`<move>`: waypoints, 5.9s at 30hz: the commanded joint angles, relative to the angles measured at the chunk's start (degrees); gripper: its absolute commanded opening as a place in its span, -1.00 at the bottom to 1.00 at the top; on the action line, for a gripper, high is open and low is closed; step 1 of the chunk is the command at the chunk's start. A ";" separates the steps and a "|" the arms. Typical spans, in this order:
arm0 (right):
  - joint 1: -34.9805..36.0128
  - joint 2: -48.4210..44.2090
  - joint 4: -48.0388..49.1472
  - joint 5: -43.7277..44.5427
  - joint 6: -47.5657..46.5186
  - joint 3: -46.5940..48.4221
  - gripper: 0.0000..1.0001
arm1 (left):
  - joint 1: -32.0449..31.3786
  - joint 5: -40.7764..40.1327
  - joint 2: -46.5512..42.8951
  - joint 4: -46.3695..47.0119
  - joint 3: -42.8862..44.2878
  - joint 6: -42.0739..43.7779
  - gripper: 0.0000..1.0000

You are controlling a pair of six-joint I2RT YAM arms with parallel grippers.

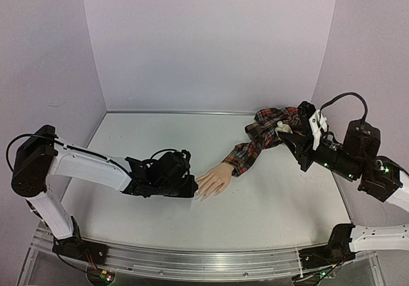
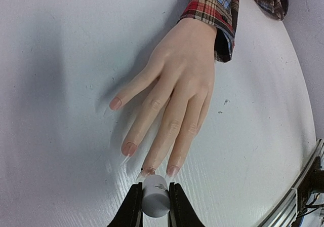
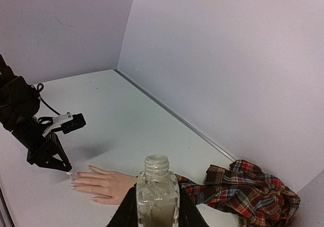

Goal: Paint the nails
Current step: Paint the nail with the hand, then close the nail polish bottle cap on the nail polish bottle.

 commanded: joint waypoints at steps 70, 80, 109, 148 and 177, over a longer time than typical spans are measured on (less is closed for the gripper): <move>0.19 -0.27 1.13 -0.43 0.07 1.69 -1.00 | 1.74 1.95 0.08 3.05 0.83 0.90 -1.00; 0.20 -0.19 1.13 -0.62 0.14 1.60 -1.00 | 1.75 2.47 0.27 4.99 -0.45 -0.03 -1.00; 0.15 -0.25 1.14 -0.63 0.23 1.51 -1.00 | 1.67 1.97 -0.35 3.73 -2.60 -2.62 -1.00; 0.17 0.12 1.13 -1.07 0.27 1.69 -1.00 | 1.53 0.14 -3.98 1.14 -4.41 -3.77 -1.00; 0.19 3.35 0.66 -5.04 10.31 6.97 -1.00 | 10.89 22.34 -23.46 -2.76 15.85 19.94 -1.00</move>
